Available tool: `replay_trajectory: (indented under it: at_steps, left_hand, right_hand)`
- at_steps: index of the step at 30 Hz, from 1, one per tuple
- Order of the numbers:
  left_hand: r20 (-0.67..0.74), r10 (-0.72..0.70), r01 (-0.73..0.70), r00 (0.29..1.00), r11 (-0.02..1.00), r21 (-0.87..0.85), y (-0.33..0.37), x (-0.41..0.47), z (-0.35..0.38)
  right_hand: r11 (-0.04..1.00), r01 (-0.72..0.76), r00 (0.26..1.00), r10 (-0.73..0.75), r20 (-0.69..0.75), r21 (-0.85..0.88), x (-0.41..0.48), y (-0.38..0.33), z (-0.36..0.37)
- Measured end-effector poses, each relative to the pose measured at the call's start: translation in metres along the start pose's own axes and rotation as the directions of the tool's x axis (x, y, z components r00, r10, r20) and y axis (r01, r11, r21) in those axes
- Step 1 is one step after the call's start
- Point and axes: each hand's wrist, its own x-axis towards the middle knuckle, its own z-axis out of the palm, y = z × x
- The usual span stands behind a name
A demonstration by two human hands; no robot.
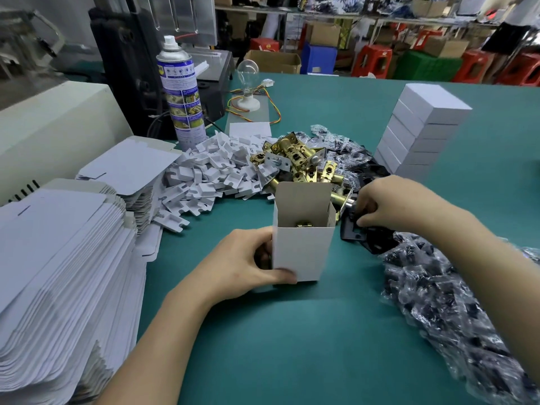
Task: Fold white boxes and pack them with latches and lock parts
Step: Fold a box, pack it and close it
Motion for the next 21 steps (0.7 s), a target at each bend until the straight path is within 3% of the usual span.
replay_trajectory:
  at_steps: [6,10,21]
  left_hand:
    - [-0.002,0.005,-0.005,1.0,1.0,-0.011,0.001,0.0,0.0]
    - [-0.004,0.011,-0.011,1.0,1.0,-0.007,0.001,0.0,0.0]
    - [-0.003,0.004,-0.004,1.0,1.0,-0.008,0.003,-0.001,-0.001]
  right_hand:
    - [0.992,-0.062,0.988,0.045,-0.149,-0.111,0.006,-0.001,0.022]
    - [0.984,-0.075,0.986,0.049,-0.162,-0.16,0.008,-0.004,0.026]
    - [0.995,0.01,0.991,0.003,-0.13,0.099,-0.005,0.006,0.009]
